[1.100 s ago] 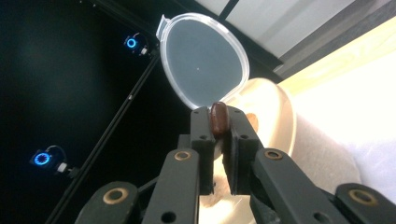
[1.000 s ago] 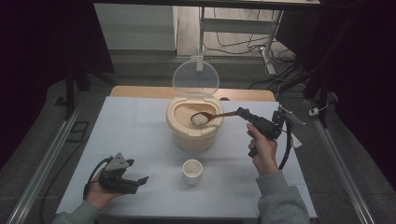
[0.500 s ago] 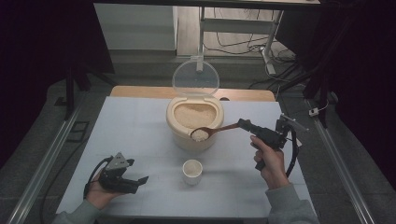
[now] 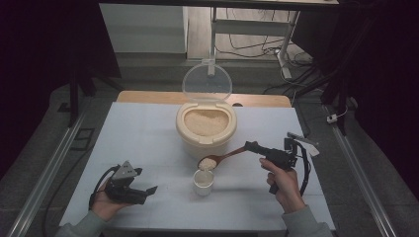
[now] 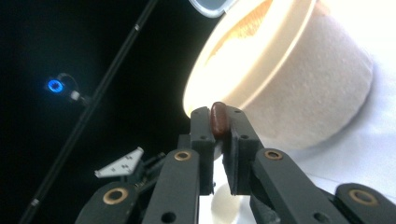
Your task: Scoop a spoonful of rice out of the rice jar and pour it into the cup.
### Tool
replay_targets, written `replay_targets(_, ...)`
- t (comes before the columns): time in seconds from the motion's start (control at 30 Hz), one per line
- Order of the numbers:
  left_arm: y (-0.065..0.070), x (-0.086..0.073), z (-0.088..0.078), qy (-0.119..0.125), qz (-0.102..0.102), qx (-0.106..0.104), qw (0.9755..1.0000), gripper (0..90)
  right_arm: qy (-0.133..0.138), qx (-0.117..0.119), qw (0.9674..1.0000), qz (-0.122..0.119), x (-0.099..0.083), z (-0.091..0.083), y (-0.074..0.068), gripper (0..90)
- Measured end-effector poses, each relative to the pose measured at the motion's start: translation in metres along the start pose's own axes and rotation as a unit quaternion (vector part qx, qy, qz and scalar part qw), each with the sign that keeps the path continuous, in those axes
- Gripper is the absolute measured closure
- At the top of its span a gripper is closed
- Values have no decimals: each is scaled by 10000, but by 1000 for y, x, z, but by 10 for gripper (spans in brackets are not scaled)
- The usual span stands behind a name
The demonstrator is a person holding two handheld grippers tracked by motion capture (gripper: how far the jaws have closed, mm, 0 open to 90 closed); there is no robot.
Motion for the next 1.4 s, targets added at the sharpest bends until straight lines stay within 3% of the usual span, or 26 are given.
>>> replay_targets(0.37,0,-1,1,-21,10,4,10000,136,-258,-230,9976,-607,-12,10,6,833)
replay_targets(0.7,0,-1,1,-24,25,7,10000,136,-211,-128,9928,-1172,-13,11,-2,833)
replay_targets(0.9,0,-1,1,-32,35,4,10000,136,-95,-44,9862,-1650,-14,8,-8,833)
replay_targets(1.03,0,-1,1,-35,47,5,10000,137,-63,4,9777,-2099,-15,6,-15,833)
replay_targets(1.13,0,-1,1,-35,40,6,10000,137,-50,90,9733,-2294,-16,5,-20,833)
replay_targets(1.4,0,-1,1,-18,31,14,10000,137,20,120,9717,-2361,-17,4,-20,833)
Point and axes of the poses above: each handheld gripper's, and its own axes: z roughly forward along the jaws, x roughly out of its top, y roughly to its right, the point moved 9 cm from there along z, roughly forward along the jaws, and after that the axes turned 6 degrees about y, right-handed, at the moved point
